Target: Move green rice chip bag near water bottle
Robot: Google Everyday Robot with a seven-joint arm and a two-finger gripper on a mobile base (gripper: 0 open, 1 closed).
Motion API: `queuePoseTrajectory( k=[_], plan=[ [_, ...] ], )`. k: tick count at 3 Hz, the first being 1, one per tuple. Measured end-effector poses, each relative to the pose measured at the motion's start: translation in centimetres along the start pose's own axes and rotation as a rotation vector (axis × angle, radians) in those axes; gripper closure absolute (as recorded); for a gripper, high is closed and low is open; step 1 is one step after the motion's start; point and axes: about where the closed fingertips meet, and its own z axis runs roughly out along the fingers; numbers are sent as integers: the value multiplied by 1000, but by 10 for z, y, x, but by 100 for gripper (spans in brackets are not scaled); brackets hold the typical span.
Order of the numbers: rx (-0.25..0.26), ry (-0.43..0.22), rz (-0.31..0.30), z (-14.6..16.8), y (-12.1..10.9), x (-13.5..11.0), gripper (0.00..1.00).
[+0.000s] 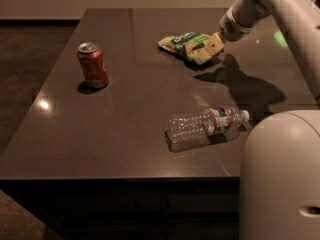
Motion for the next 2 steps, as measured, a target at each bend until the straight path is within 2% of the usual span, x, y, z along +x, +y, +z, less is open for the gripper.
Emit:
queuePoseTrajectory(
  k=[1,2],
  plan=[
    [-23,-14,-2,13,3,-12,0],
    [-56,-11,-11,17,11,-18,16]
  ],
)
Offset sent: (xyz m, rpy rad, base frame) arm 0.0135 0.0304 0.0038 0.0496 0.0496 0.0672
